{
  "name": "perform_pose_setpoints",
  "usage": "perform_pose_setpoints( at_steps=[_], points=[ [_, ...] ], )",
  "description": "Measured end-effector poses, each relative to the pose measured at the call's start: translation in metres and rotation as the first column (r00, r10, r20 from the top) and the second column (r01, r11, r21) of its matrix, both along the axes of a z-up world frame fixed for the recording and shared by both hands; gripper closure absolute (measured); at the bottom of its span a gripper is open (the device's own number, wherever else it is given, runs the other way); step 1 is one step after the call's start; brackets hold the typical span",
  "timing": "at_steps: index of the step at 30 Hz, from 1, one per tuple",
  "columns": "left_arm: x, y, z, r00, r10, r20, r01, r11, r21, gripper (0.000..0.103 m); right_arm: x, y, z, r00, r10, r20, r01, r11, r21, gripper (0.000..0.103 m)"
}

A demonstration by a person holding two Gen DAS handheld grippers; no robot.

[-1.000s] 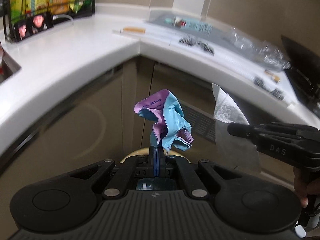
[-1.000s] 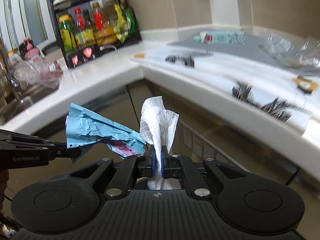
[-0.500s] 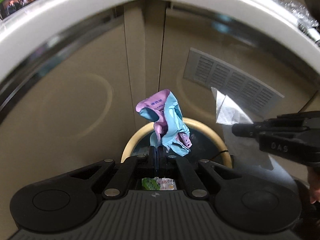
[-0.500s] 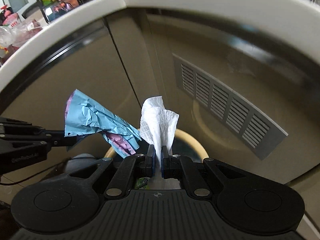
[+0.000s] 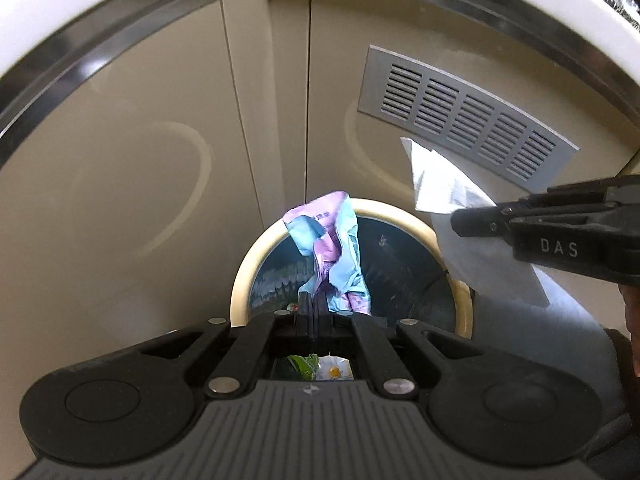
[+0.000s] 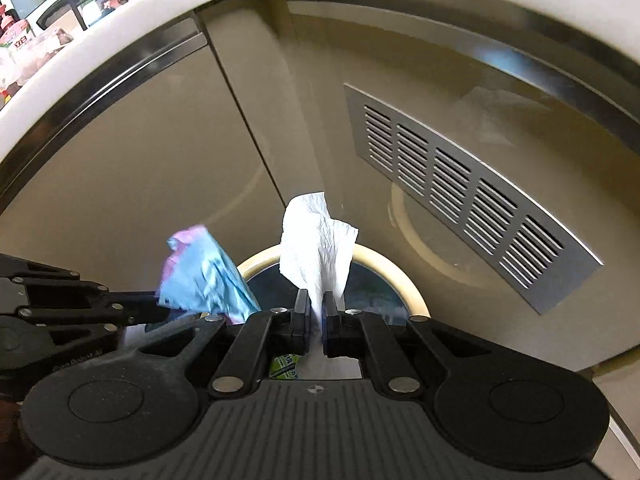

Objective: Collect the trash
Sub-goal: 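Carry the wrapper and tissues down over the trash bin, then open the left tool dropping the wrapper while the right tool drops the tissues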

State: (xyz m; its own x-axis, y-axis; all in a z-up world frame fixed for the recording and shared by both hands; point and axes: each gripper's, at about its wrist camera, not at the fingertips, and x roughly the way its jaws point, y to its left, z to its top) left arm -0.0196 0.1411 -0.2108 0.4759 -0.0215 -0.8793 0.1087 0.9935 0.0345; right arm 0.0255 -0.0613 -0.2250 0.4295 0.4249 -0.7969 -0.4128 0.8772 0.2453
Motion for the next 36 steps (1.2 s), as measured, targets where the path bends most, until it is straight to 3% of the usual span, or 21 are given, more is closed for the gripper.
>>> perform_pose_setpoints(
  at_steps=[8, 18, 19, 20, 21, 22, 23, 24, 26, 28, 32, 36],
  points=[
    [0.003, -0.003, -0.014, 0.999, -0.005, -0.037, 0.006, 1.0, 0.016, 0.103, 0.006, 0.018, 0.001, 0.996, 0.076, 0.04, -0.074, 0.995, -0.065, 0.097],
    [0.005, -0.001, -0.017, 0.999, 0.001, -0.048, -0.001, 1.0, 0.0, 0.1, 0.011, 0.024, 0.0, 0.996, 0.078, 0.031, -0.076, 0.995, -0.057, 0.096],
    [0.005, -0.001, -0.016, 0.999, -0.001, -0.047, 0.001, 1.0, -0.002, 0.097, 0.012, 0.024, 0.0, 0.997, 0.073, 0.025, -0.072, 0.996, -0.053, 0.092],
    [0.004, -0.001, -0.015, 0.999, -0.006, -0.043, 0.005, 1.0, -0.004, 0.086, 0.012, 0.024, -0.001, 0.997, 0.07, 0.016, -0.069, 0.996, -0.048, 0.087],
    [0.003, -0.002, -0.014, 0.999, -0.01, -0.037, 0.01, 1.0, -0.003, 0.064, 0.013, 0.023, -0.002, 0.998, 0.067, 0.008, -0.067, 0.997, -0.044, 0.084],
    [0.002, -0.003, -0.013, 0.999, -0.013, -0.03, 0.013, 1.0, 0.004, 0.051, 0.013, 0.022, -0.003, 0.998, 0.063, 0.004, -0.063, 0.997, -0.043, 0.074],
    [0.001, -0.004, -0.012, 1.0, -0.015, -0.019, 0.015, 1.0, 0.017, 0.027, 0.013, 0.02, -0.003, 0.998, 0.056, 0.001, -0.056, 0.997, -0.046, 0.059],
    [-0.001, -0.005, -0.01, 1.0, -0.015, -0.001, 0.015, 0.999, 0.031, 0.015, 0.012, 0.019, -0.003, 0.999, 0.047, 0.002, -0.047, 0.998, -0.049, 0.052],
    [-0.005, -0.005, -0.006, 0.999, -0.023, 0.026, 0.022, 0.999, 0.049, 0.012, 0.01, 0.016, -0.002, 0.999, 0.035, 0.004, -0.035, 0.998, -0.049, 0.035],
    [-0.007, -0.005, -0.004, 0.999, -0.032, 0.028, 0.03, 0.998, 0.053, 0.01, 0.006, 0.011, -0.001, 0.999, 0.035, -0.002, -0.035, 0.998, -0.045, 0.029],
    [-0.009, -0.005, 0.0, 0.999, -0.027, 0.031, 0.025, 0.998, 0.052, 0.01, -0.003, 0.006, 0.004, 1.0, 0.03, -0.008, -0.03, 0.998, -0.051, 0.028],
    [-0.012, -0.004, 0.012, 0.999, -0.01, 0.051, 0.008, 0.999, 0.035, 0.01, -0.016, 0.0, 0.019, 0.999, 0.025, 0.041, -0.023, 0.999, -0.047, 0.026]
  ],
)
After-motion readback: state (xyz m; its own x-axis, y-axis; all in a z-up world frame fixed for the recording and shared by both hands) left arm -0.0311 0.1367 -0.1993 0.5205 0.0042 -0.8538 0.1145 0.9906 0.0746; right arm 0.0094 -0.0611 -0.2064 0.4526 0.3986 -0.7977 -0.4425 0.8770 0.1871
